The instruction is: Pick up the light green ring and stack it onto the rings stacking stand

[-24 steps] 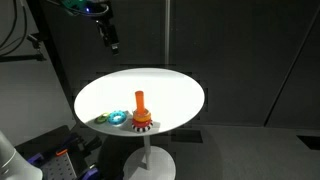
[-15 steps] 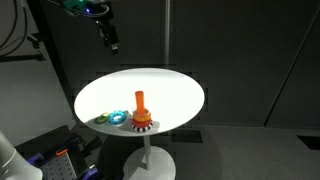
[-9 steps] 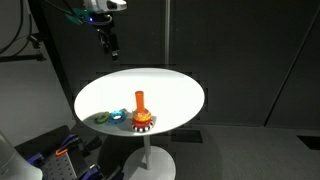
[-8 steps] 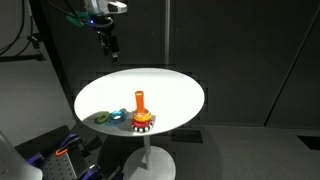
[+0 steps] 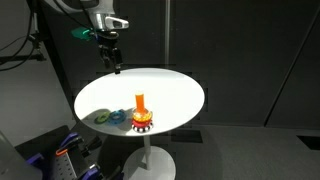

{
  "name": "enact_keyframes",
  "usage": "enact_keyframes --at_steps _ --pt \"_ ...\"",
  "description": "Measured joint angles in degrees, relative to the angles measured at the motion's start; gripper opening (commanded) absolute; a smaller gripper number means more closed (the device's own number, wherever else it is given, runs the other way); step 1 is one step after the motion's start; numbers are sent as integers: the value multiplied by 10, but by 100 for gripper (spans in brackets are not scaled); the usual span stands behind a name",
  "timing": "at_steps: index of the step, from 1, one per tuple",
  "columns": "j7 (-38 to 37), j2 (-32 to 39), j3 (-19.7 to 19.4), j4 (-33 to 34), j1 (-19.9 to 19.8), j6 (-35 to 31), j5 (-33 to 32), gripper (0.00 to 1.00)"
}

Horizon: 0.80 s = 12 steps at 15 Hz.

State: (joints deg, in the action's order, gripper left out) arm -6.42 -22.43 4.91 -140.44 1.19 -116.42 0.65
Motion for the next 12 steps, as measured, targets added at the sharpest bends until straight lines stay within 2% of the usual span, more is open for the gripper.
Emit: enact_keyframes --at_steps 12 --pt "0 19 2 -38 19 -31 -8 100"
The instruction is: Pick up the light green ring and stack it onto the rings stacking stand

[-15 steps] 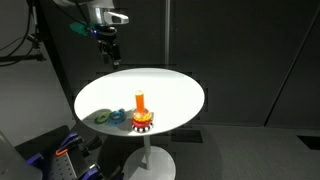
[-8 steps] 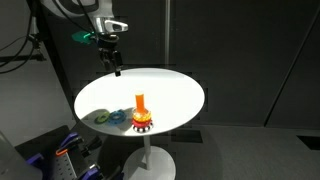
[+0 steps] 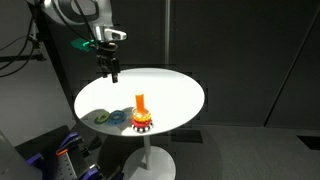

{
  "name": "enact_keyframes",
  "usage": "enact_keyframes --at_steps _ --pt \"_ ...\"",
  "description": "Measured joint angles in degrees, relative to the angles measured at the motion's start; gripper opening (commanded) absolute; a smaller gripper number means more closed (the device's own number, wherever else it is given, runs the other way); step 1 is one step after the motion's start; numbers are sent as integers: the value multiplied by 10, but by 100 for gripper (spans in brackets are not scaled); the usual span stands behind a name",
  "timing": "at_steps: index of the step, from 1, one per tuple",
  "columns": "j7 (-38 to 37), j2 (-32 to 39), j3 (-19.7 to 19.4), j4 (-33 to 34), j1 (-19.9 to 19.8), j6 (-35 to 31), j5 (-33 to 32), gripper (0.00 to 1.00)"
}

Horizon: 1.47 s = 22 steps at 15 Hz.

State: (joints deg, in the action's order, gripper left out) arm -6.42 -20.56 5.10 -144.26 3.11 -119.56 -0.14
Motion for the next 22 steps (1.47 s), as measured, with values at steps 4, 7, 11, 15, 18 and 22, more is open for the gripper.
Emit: enact_keyframes --at_steps 4,7,11,15,18,22 --pt "0 23 5 -32 8 -41 -1 100" --pt "0 43 10 -55 12 -76 -2 100" --pt "0 74 17 -87 24 -129 -2 100" --pt "0 107 29 -114 36 -183 -5 100" --pt "0 131 33 -124 37 -222 -22 100" --pt "-5 156 32 -131 35 -261 -61 100"
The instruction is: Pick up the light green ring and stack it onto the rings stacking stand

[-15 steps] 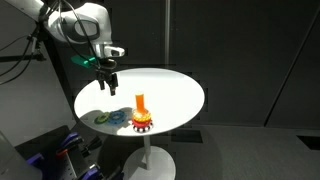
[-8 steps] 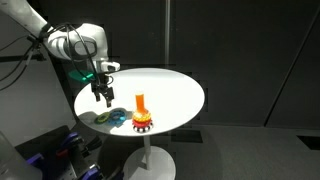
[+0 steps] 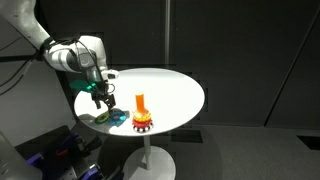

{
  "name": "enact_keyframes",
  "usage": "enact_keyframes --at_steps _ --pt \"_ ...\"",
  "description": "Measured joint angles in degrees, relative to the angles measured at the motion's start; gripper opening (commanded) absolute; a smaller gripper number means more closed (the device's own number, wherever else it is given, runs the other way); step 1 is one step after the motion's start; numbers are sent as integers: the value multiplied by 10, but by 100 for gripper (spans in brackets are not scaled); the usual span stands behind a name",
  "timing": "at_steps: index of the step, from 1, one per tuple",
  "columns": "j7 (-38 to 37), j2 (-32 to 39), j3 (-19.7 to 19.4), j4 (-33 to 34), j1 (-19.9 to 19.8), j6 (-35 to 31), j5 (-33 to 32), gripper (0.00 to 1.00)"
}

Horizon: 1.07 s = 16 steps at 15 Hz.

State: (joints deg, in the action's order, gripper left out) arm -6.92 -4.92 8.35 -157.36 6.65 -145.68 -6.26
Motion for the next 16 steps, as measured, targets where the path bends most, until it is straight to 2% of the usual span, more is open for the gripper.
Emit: enact_keyframes --at_steps 10,13,14,16 --pt "-7 47 -9 -2 -6 -60 -55 98" --pt "-8 56 -10 -2 -6 -67 -57 78" --pt "-8 58 -10 -2 -6 -68 -57 73" --pt "-8 61 -10 -2 -6 -72 -57 71"
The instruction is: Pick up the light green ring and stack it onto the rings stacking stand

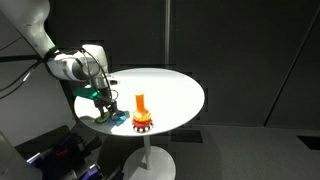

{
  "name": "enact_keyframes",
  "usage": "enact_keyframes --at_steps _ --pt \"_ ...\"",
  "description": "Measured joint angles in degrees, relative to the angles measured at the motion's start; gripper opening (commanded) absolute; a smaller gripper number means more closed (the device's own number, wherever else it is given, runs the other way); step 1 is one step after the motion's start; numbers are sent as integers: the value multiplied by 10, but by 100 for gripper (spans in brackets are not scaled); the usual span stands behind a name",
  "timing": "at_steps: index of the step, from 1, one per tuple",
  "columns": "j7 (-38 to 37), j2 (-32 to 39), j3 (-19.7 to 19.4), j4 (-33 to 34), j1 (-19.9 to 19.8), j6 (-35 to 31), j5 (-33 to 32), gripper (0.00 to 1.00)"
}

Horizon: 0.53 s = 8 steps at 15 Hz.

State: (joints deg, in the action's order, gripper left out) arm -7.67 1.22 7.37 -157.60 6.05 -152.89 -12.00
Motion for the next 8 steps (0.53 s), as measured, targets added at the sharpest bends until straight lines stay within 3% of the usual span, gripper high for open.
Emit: enact_keyframes --at_steps 2,3,8 --pt "0 2 0 0 0 -2 0 49" --pt "0 2 0 0 1 -2 0 45" --pt "0 0 0 2 2 -3 0 5"
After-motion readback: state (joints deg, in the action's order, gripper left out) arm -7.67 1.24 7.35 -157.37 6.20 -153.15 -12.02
